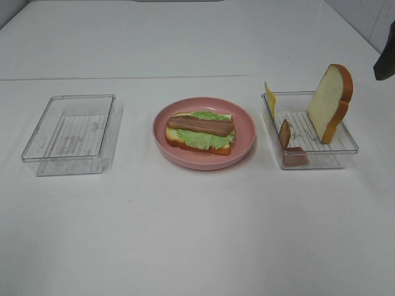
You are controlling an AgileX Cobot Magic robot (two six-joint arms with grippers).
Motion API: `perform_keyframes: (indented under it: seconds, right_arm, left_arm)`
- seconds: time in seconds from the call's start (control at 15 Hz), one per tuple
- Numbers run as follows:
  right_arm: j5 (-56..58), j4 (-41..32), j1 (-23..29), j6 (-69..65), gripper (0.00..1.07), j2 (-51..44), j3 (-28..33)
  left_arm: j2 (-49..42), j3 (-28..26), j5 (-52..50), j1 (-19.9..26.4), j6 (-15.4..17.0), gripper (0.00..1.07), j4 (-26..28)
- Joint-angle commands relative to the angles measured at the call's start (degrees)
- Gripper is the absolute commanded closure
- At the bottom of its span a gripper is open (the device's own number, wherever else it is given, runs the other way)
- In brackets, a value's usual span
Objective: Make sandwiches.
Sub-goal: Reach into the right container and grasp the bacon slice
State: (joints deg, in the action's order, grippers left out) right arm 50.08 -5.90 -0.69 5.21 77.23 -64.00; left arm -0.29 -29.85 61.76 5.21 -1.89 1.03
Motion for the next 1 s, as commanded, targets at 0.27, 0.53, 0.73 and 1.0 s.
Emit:
perform_keyframes:
  seconds: [0.27,0.53,0.73,1.0]
  right_arm:
    - [3.78,1.38,5.67,-0.46,0.09,4.70,-6.99]
    - [2.29,6.70,13.75,-6.13,0.09,13.98,-9.45]
    - [0.63,5.33,14.50,-6.30,0.09,20.28,-11.63]
    - [0.40,2.92,14.50,-6.53,0.10,26.87,-13.46]
  left_arm:
    - [-0.92,0.11,-0.29,0.17,-0.11,0.07,0.17]
    - [-0.92,0.11,-0.29,0.17,-0.11,0.07,0.17]
    - [-0.92,0.11,-0.29,0.17,-0.11,0.07,0.17]
    - [-0.92,0.11,-0.29,0.17,-0.11,0.07,0.17]
